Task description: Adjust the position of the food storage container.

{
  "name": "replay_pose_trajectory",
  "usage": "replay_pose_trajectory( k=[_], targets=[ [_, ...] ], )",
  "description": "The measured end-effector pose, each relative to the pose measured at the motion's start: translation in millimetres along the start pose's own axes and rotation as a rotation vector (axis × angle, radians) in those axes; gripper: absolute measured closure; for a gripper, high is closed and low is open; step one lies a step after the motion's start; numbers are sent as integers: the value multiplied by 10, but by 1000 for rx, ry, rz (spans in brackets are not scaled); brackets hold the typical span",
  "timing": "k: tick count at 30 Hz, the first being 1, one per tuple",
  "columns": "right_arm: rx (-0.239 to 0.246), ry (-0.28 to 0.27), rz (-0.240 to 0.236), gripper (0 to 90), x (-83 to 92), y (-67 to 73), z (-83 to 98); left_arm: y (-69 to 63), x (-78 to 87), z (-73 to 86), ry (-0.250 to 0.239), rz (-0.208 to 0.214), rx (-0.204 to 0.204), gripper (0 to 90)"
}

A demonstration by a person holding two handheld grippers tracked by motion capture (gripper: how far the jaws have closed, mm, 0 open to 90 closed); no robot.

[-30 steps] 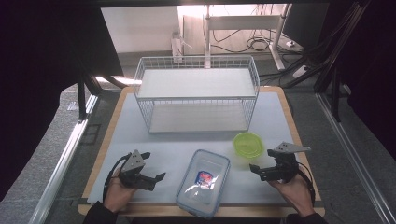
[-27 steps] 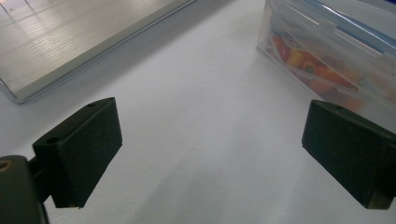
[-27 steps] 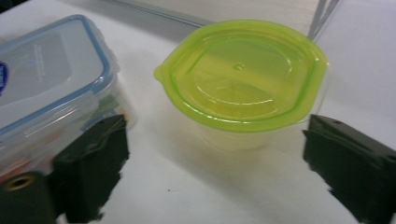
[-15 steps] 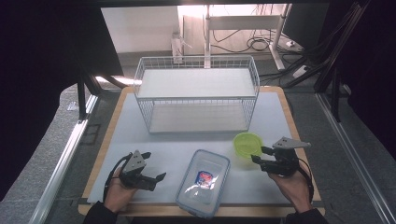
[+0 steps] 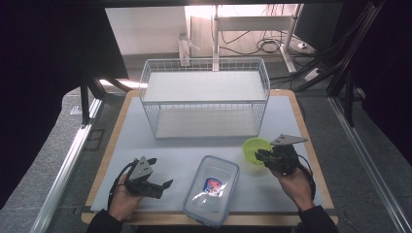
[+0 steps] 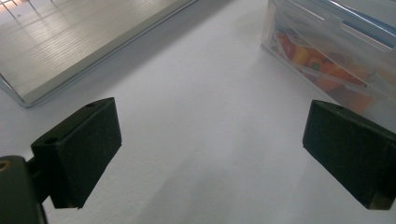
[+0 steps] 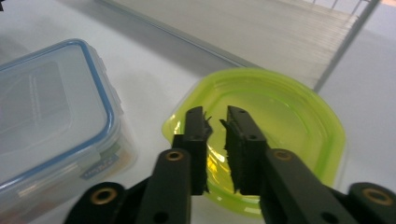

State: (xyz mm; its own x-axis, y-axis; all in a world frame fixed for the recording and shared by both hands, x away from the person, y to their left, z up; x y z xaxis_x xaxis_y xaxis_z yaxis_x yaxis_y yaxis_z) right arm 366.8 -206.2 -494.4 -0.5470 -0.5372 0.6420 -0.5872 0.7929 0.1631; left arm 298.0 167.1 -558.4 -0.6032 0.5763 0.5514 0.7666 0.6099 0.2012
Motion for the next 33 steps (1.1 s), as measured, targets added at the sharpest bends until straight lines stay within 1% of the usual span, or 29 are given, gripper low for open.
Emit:
replay_pose_trajectory(
  k=[1,4,6,7,10,14,16,18,21,23,24,26,27,28,33],
  targets=[
    [10,5,-1,837,-22,25,-21,-1,0,2,2,0,-3,45],
    [37,10,-20,870,-79,96,-74,-1,-1,1,1,-2,-3,45],
    [53,18,-24,897,-123,134,-105,5,4,-1,2,-11,0,42],
    [55,16,-31,900,-143,152,-122,14,9,-2,2,-19,1,38],
    [52,27,-43,900,-227,204,-161,27,17,2,-3,-16,11,37],
    [73,52,-53,900,-367,276,-180,18,11,0,-1,-14,6,37],
    [86,70,-45,900,-437,301,-176,12,6,1,3,-11,2,37],
    [86,80,-51,900,-501,318,-171,8,4,0,3,-9,2,38],
    [96,102,-35,900,-570,306,-144,6,3,1,4,-8,2,38],
    [83,108,-41,900,-583,285,-126,3,2,2,5,-7,-1,38],
    [84,106,-36,900,-581,273,-124,1,1,2,7,-5,-3,39],
    [89,107,-10,900,-562,241,-123,-2,-1,4,11,-5,-7,39],
    [88,102,-7,900,-555,216,-123,-3,-1,4,12,-5,-8,39],
    [74,100,-6,900,-543,193,-121,-4,-1,4,12,-3,-8,39],
    [48,91,15,900,-477,55,-101,-11,-3,3,13,1,-9,41]
  ],
)
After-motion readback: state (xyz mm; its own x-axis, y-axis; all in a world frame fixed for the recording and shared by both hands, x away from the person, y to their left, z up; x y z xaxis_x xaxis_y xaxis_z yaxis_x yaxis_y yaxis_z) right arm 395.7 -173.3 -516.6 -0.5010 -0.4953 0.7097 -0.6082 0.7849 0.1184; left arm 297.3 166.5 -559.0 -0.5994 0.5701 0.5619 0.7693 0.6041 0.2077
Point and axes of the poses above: each handheld gripper's, and its own axes: x roughly backward along the jaws, z roughly out of its underside, y roughly to its left, the point moved 6 cm from there along -x, roughly forward along the jaws, and after that the axes turned 10 degrees about -x, right-handed, at the moved point
